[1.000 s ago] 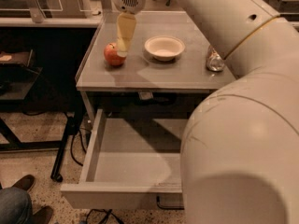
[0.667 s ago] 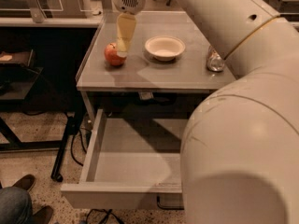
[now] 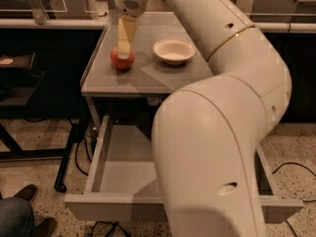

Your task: Place apple into top drawer

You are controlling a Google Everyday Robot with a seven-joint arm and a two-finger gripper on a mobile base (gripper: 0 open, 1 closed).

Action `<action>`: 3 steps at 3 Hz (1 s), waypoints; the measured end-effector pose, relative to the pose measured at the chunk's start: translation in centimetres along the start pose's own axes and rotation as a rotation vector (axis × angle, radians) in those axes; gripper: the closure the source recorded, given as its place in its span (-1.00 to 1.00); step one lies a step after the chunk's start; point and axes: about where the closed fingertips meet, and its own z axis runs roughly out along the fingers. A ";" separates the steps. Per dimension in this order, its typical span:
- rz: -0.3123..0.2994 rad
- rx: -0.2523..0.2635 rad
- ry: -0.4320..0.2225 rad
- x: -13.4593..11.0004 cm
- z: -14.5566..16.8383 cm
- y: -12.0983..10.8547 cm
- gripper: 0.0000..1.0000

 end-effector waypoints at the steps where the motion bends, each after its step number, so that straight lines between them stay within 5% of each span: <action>1: 0.001 -0.018 -0.003 -0.3 1.6 -1.1 -1.00; 3: -0.013 -0.051 -0.006 -1.5 4.8 -2.0 -1.00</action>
Offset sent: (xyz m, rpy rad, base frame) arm 0.0431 0.0143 -0.0160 -0.0328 0.1076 0.0338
